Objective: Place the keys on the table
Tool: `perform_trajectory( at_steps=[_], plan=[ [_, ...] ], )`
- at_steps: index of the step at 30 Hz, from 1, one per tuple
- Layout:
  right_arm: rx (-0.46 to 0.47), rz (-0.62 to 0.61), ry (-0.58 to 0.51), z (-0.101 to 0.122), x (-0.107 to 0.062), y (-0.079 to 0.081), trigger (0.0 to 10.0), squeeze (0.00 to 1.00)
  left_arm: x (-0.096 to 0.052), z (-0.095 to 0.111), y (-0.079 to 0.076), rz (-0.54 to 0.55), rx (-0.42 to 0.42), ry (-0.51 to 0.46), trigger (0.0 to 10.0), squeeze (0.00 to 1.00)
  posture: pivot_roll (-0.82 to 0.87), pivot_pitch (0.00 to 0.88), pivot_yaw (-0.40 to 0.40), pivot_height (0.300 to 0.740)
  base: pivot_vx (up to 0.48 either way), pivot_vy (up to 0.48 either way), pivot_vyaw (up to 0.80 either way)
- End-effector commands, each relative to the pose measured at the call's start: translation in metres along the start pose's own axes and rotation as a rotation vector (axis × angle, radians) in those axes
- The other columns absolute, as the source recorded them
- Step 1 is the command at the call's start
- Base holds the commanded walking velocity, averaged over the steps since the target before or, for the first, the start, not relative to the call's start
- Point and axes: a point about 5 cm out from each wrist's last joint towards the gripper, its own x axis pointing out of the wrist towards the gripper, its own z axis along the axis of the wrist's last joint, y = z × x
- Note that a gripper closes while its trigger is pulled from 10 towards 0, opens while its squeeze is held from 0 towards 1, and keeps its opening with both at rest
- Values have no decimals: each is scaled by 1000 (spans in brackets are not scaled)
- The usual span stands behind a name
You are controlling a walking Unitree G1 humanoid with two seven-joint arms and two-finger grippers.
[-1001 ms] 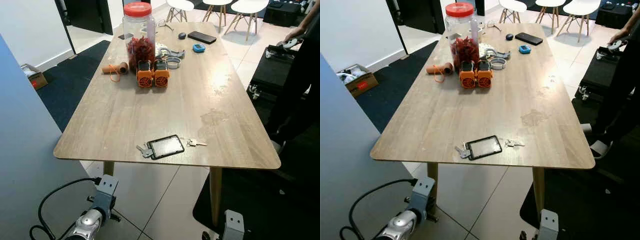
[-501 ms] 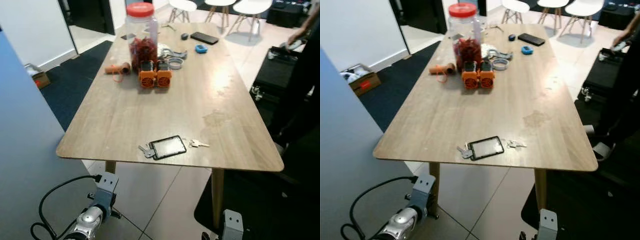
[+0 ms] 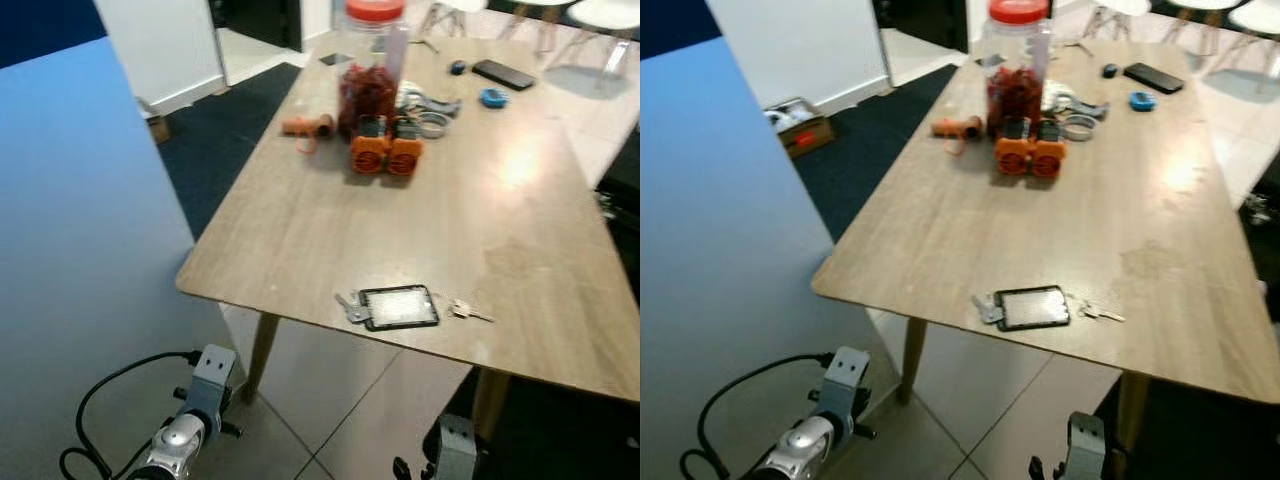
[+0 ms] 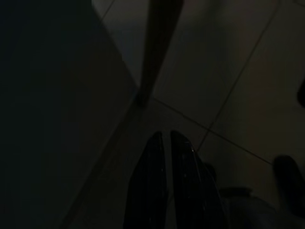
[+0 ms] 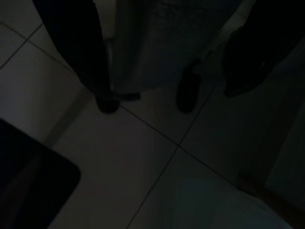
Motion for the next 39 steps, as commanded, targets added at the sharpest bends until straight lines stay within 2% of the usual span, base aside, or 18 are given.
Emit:
perform_trajectory(
  at_steps=[1,20,39],
  plan=[
    [-17,15,17,-3,0,3,10000,0,-3,-4,7,20,-5,6,10000,0,55,11,16,740,0,0,800],
    [-31,29,21,-3,0,6,10000,0,-3,-6,6,30,-21,11,10000,0,62,14,7,740,0,0,800],
    [-21,33,13,-2,1,7,10000,0,1,3,6,38,-46,-2,10000,0,63,27,14,740,0,0,800]
  ],
)
